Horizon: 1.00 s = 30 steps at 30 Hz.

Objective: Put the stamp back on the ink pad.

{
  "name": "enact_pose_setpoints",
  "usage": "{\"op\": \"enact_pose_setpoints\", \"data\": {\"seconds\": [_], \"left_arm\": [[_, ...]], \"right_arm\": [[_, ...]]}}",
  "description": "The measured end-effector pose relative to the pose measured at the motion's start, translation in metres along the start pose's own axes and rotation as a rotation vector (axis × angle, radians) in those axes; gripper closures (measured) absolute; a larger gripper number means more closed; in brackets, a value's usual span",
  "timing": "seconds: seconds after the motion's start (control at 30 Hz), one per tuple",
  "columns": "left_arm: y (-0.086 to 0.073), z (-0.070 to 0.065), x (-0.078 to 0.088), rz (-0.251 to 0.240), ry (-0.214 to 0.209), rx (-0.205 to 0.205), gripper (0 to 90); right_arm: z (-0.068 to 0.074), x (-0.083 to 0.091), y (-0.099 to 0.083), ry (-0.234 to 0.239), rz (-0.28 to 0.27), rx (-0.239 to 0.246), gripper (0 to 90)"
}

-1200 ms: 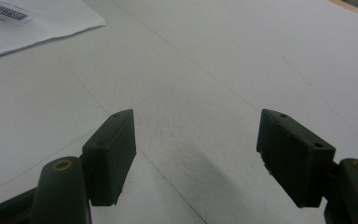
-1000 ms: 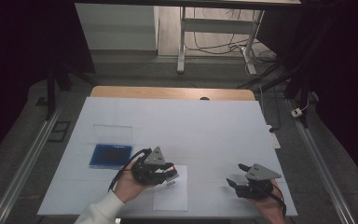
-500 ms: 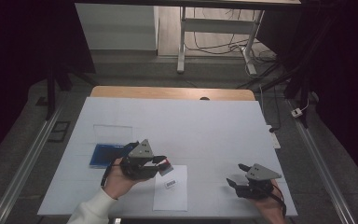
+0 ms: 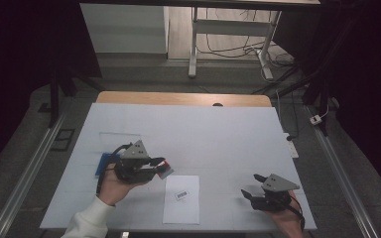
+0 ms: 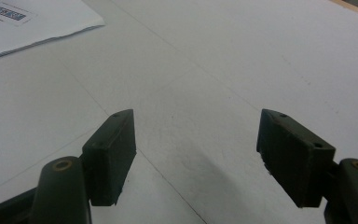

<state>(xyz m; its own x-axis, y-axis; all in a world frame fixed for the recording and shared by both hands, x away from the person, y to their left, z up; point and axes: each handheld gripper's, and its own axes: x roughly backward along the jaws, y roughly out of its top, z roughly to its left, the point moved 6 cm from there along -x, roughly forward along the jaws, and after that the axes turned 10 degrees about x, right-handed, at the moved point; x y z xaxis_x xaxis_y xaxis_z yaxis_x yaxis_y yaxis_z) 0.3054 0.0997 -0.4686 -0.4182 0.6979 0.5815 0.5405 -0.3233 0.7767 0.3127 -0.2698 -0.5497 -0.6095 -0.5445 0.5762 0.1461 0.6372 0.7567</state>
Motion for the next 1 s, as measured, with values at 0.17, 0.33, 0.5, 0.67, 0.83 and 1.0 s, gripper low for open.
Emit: {"op": "enact_pose_setpoints", "data": {"seconds": [0.17,0.33,0.5,0.67,0.83,1.0], "left_arm": [[-0.003,0.018,0.007,-0.007,0.046,0.032,70.0],[-0.01,0.041,0.015,-0.003,0.1,0.074,70.0],[-0.019,0.064,0.024,0.01,0.153,0.116,70.0],[-0.029,0.084,0.029,0.044,0.228,0.144,70.0],[-0.041,0.103,0.031,0.081,0.29,0.18,70.0],[-0.053,0.118,0.032,0.138,0.352,0.206,70.0]], "right_arm": [[0.0,0.0,-0.001,0.001,0.005,-0.002,27.6],[0.0,0.0,-0.001,-0.001,0.004,-0.001,27.6],[-0.001,0.001,-0.001,-0.006,0.007,-0.003,27.6],[0.0,0.0,-0.001,-0.003,0.005,0.0,27.6],[0.0,0.0,-0.001,-0.002,0.005,0.0,27.6],[0.0,0.0,-0.001,-0.002,0.006,-0.001,27.6]]}}
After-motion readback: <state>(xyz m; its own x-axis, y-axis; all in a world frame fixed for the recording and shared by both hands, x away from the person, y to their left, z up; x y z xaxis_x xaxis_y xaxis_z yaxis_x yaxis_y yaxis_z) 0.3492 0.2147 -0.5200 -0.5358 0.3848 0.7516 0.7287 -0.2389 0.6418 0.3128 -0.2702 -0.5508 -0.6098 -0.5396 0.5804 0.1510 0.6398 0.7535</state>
